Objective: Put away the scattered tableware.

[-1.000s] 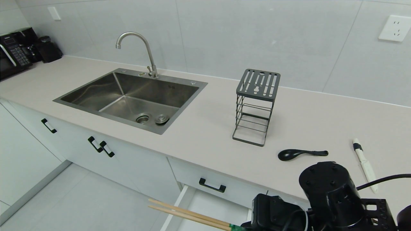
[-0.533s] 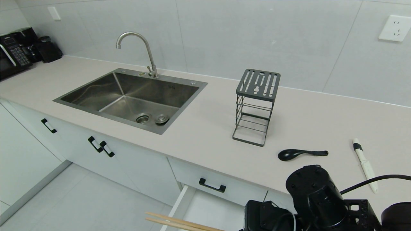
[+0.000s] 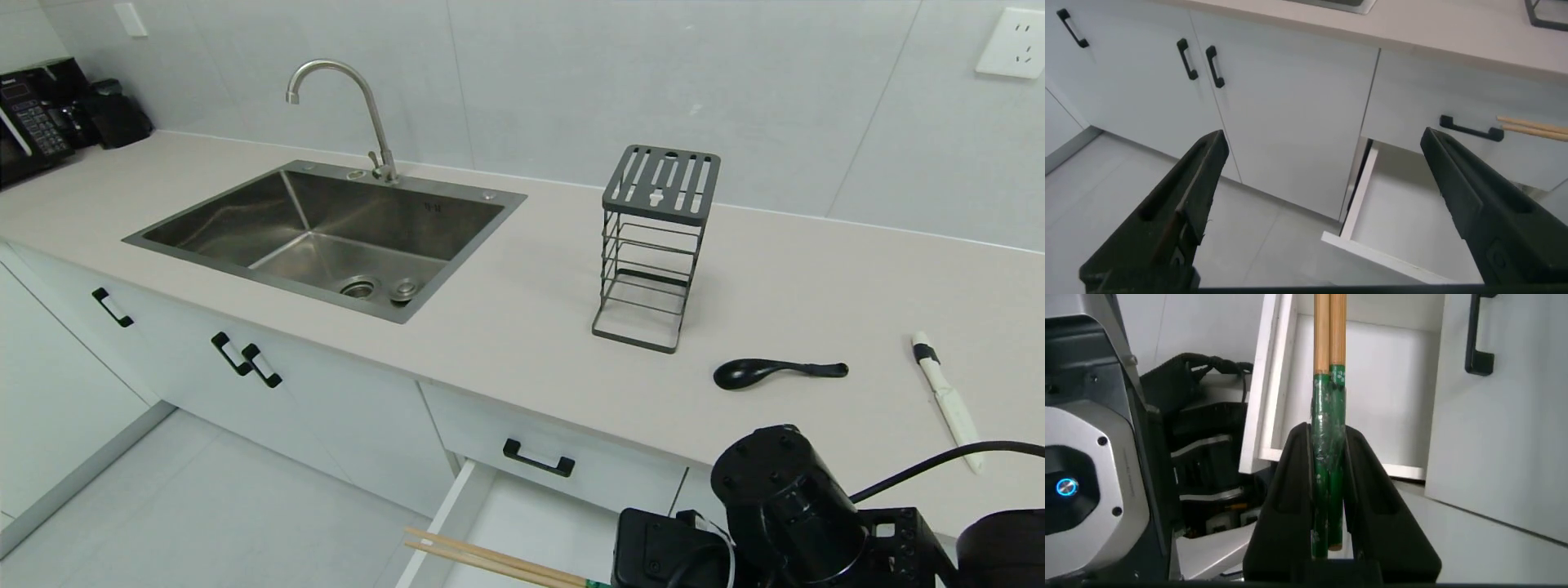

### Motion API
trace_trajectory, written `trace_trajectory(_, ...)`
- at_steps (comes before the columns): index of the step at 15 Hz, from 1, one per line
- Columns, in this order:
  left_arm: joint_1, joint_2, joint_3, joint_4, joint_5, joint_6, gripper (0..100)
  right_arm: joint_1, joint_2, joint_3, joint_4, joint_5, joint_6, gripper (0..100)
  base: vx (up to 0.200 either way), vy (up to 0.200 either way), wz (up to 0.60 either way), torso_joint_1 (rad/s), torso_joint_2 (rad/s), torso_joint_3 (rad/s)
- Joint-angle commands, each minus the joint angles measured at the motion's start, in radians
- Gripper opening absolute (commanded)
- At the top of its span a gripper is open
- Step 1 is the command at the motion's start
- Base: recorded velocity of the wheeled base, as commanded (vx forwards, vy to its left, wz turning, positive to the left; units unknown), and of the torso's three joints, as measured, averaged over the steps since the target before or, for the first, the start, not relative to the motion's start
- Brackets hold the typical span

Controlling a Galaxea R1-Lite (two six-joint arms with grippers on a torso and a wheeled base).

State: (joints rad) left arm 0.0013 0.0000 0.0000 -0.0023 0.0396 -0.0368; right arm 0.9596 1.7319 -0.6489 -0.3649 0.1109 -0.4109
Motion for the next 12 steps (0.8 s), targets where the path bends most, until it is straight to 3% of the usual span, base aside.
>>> trace_trajectory(1, 0.000, 0.000, 0.000, -0.001, 0.000, -0.002, 100, 0.011, 0.005, -0.032, 0.007, -0.020, 0.004, 0, 0.000, 0.000, 0.00, -0.061, 0.11, 0.061)
trace_trajectory(12, 0.000, 0.000, 0.000, -0.001, 0.000, 0.000, 100, 0.145, 0.018, -0.147, 0.112, -0.238, 0.162, 0, 0.000, 0.000, 0.00, -0.076, 0.16, 0.074)
